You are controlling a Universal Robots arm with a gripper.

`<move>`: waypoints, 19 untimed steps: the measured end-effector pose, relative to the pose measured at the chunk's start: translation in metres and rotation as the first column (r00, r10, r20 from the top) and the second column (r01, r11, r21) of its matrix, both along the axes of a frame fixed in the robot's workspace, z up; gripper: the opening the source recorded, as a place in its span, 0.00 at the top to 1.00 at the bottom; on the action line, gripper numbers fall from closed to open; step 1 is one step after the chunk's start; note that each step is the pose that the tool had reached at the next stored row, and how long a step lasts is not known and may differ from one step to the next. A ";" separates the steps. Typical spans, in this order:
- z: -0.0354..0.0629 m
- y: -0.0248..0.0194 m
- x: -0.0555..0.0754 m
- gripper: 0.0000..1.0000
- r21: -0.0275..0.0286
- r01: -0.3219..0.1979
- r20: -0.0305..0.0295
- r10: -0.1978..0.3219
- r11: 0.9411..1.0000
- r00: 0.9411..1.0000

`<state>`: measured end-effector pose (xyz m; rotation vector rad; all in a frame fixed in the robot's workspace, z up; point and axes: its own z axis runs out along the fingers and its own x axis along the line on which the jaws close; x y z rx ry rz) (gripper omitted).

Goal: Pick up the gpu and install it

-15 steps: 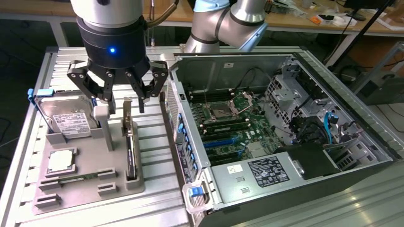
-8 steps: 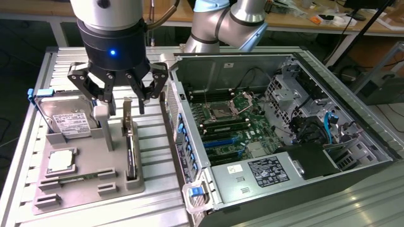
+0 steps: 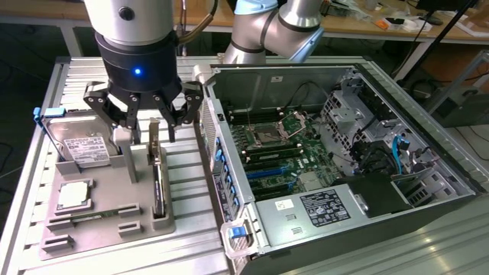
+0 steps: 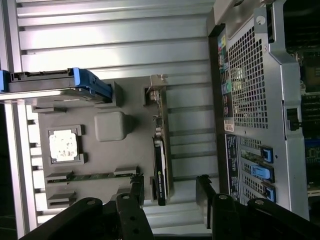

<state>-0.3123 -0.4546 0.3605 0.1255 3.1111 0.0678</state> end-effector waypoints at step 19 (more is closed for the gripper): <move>-0.0140 -0.0021 0.000 0.46 0.000 0.000 0.000 0.000 1.000 1.000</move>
